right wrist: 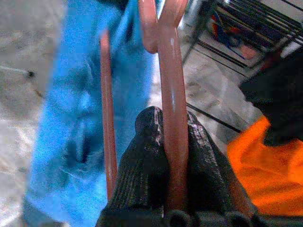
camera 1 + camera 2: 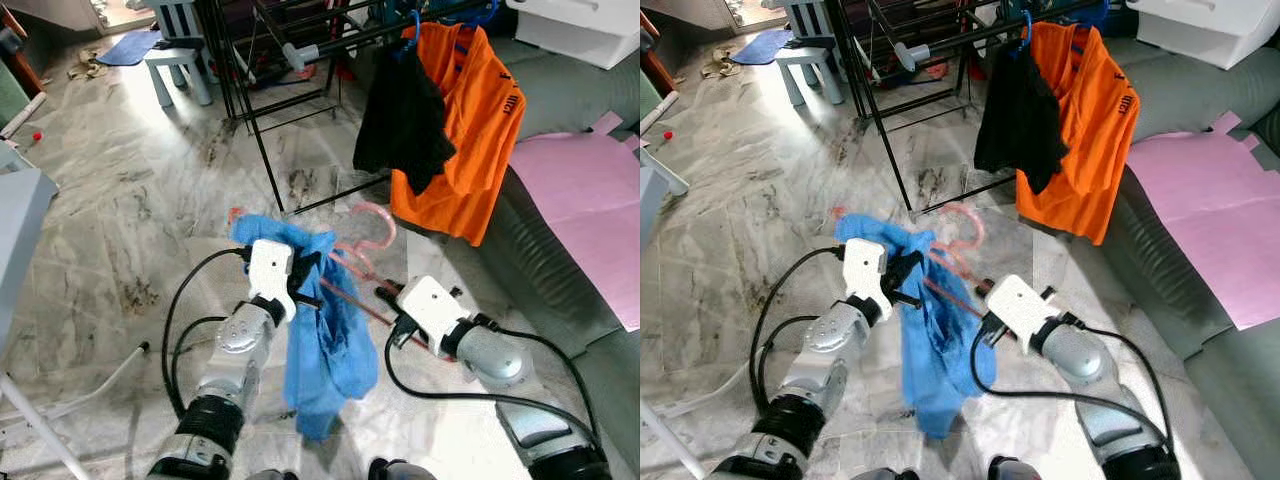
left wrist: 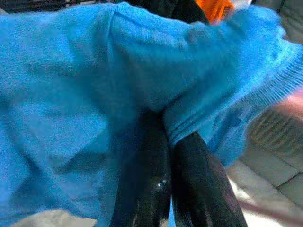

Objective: Hang hanger

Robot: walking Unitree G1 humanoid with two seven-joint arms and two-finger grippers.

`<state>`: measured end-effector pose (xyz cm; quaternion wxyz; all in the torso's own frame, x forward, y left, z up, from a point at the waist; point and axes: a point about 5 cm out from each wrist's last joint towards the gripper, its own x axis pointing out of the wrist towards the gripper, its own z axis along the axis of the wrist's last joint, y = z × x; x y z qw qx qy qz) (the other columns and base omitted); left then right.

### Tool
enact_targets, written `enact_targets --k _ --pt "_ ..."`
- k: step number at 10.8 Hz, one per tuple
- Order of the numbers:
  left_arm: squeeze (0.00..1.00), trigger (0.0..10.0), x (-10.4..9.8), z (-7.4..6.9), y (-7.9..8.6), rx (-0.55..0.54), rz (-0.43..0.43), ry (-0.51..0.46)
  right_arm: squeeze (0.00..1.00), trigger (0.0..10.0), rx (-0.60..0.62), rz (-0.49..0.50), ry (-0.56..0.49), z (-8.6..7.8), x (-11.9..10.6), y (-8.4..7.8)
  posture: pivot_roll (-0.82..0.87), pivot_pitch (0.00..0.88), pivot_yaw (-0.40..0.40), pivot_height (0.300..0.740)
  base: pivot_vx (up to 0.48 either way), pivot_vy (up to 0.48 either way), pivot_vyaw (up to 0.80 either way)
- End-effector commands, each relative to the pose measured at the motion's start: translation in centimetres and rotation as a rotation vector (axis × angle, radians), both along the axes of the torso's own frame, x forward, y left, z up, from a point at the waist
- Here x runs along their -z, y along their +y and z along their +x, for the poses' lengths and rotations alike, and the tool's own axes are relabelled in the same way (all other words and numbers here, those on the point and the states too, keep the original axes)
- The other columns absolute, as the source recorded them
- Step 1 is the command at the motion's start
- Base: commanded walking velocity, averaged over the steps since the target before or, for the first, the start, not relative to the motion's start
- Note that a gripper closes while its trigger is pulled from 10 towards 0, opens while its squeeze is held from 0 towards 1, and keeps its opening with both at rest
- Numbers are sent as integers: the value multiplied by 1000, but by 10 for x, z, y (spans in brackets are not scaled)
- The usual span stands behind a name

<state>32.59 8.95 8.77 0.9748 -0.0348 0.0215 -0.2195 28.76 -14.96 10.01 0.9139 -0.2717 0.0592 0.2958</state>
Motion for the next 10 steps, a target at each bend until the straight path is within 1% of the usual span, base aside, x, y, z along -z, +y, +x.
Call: enact_targets --k 1,2,3,4,5,6,7,8,9,10 --pt "0 0 -2 0 11 -18 22 -10 0 0 43 -21 -14 4 -3 -8 -161 113 79 740 0 0 0" --pt "0 0 -3 -1 16 -9 27 -11 0 0 91 -53 -25 8 -3 -18 -159 114 80 740 0 0 0" --pt "0 0 -4 -1 18 -9 34 -15 0 0 104 -77 -27 9 -2 -22 -156 113 82 740 0 0 0" --pt "0 0 -8 2 22 -18 45 -31 0 0 94 -96 -8 8 0 -28 -155 113 82 740 0 0 0" --pt "0 0 -13 7 27 -54 57 -40 0 0 19 -122 25 0 0 -34 -152 113 83 740 0 0 0" --pt "0 0 -16 10 29 -64 55 -43 0 0 -15 -143 58 -6 -1 -42 -155 113 84 740 0 0 0" --pt "0 0 -21 13 29 -66 44 -55 0 0 -56 -223 112 -15 1 -57 -165 115 88 740 0 0 0" --pt "0 0 -21 14 25 -49 31 -55 0 0 -92 -277 160 -22 6 -62 -172 115 90 740 0 0 0" --pt "0 0 -21 13 19 -28 8 -58 0 0 -129 -314 209 -28 15 -60 -172 115 90 740 0 0 0" --pt "0 0 -26 11 8 23 -16 -79 0 0 -150 -366 256 -31 28 -55 -168 112 91 740 0 0 0"
